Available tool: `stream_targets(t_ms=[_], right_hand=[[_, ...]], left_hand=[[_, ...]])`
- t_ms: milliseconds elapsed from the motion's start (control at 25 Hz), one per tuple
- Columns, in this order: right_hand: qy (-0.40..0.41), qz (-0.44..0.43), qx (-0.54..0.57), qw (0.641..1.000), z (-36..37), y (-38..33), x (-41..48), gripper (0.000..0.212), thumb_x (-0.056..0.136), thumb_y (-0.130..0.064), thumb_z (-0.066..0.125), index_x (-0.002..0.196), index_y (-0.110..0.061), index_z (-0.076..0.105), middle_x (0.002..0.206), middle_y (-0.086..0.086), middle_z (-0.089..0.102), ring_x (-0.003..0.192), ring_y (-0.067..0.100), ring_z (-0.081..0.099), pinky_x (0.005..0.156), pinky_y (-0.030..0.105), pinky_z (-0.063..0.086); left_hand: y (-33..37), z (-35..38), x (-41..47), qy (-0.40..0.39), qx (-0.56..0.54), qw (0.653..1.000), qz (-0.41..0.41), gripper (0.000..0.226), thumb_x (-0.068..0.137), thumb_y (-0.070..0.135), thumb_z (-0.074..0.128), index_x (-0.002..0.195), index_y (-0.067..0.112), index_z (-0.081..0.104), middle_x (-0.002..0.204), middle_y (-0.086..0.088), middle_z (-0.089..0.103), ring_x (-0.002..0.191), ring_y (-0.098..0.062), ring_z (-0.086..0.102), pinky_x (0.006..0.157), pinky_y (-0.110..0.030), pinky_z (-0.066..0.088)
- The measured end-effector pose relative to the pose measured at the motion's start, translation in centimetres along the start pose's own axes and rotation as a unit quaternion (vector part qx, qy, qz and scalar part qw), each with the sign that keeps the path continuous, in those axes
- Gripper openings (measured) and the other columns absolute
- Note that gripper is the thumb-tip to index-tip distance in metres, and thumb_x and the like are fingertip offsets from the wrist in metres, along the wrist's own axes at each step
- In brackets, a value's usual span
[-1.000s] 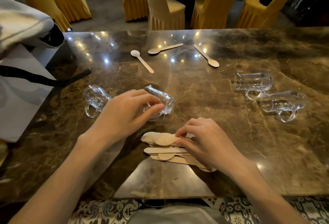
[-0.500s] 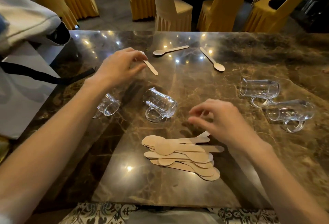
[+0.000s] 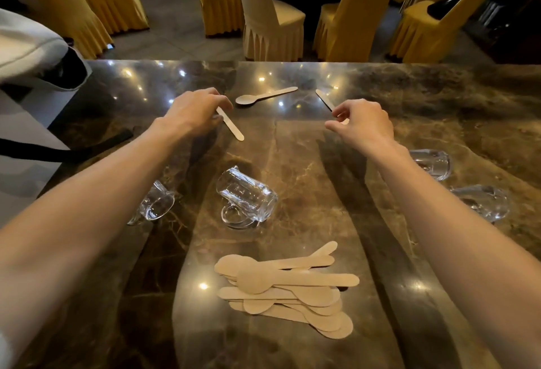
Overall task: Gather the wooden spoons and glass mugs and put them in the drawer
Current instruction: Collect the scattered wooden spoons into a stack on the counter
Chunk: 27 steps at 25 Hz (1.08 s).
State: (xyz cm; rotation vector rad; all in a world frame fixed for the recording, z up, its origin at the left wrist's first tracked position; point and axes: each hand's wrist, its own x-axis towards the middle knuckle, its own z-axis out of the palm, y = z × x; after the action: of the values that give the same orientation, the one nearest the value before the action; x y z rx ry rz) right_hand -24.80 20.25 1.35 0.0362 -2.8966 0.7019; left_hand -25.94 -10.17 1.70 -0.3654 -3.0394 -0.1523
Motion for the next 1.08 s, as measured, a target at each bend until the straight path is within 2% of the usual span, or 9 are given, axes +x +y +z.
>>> stream_targets(t_ms=[200, 320, 400, 600, 800, 1080], right_hand=[[-0.012, 0.042, -0.013, 0.999, 1.3, 0.8, 2.8, 0.034, 0.08, -0.038, 0.07, 0.107, -0.017, 0.067, 0.106, 0.006, 0.069, 0.086, 0.018, 0.059, 0.071, 0.031, 0.049], [0.009, 0.052, -0.018, 0.998, 1.6, 0.7, 3.9, 0.031, 0.08, -0.037, 0.071, 0.104, -0.017, 0.069, 0.102, 0.005, 0.069, 0.077, 0.014, 0.049, 0.063, 0.026, 0.038], [0.014, 0.057, -0.025, 0.998, 1.7, 0.5, 4.5, 0.031, 0.08, -0.038, 0.07, 0.103, -0.017, 0.069, 0.102, 0.005, 0.069, 0.075, 0.014, 0.048, 0.063, 0.026, 0.036], [0.018, 0.065, -0.044, 0.997, 2.3, 0.6, 5.6, 0.031, 0.081, -0.041, 0.069, 0.101, -0.017, 0.07, 0.096, 0.004, 0.067, 0.072, 0.014, 0.046, 0.054, 0.022, 0.031], [0.001, 0.089, -0.064, 0.994, 3.2, 1.1, 5.9, 0.034, 0.082, -0.04, 0.068, 0.103, -0.014, 0.069, 0.098, 0.006, 0.067, 0.072, 0.015, 0.048, 0.061, 0.028, 0.039], [0.013, 0.075, -0.054, 0.996, 3.7, 1.1, 5.6, 0.023, 0.087, -0.027, 0.064, 0.103, -0.012, 0.071, 0.098, 0.009, 0.069, 0.074, 0.014, 0.049, 0.064, 0.029, 0.042]], left_hand=[[-1.4, 0.1, 1.6, -0.043, 0.027, 0.999, -0.011, 0.031, 0.087, 0.019, 0.063, 0.118, 0.025, 0.061, 0.124, -0.007, 0.055, 0.107, -0.032, 0.055, 0.088, -0.046, 0.048], [-1.9, 0.2, 2.2, -0.055, 0.045, 0.997, 0.008, 0.03, 0.088, 0.018, 0.062, 0.116, 0.028, 0.063, 0.125, -0.007, 0.054, 0.108, -0.03, 0.053, 0.083, -0.04, 0.044], [-2.1, 0.2, 2.5, -0.057, 0.056, 0.997, 0.024, 0.031, 0.088, 0.017, 0.061, 0.117, 0.028, 0.064, 0.125, -0.007, 0.054, 0.109, -0.03, 0.053, 0.08, -0.038, 0.044], [-2.8, 0.0, 3.3, -0.08, 0.077, 0.993, 0.043, 0.033, 0.087, 0.019, 0.062, 0.119, 0.027, 0.062, 0.13, -0.008, 0.054, 0.116, -0.03, 0.05, 0.086, -0.043, 0.046], [-3.1, -0.2, 3.5, -0.088, 0.076, 0.992, 0.051, 0.032, 0.085, 0.019, 0.065, 0.116, 0.026, 0.062, 0.127, -0.007, 0.054, 0.115, -0.03, 0.05, 0.087, -0.045, 0.047], [-3.3, -0.1, 3.3, -0.101, 0.066, 0.992, 0.047, 0.04, 0.082, 0.012, 0.067, 0.119, 0.023, 0.058, 0.129, -0.009, 0.052, 0.116, -0.033, 0.05, 0.086, -0.047, 0.049]])
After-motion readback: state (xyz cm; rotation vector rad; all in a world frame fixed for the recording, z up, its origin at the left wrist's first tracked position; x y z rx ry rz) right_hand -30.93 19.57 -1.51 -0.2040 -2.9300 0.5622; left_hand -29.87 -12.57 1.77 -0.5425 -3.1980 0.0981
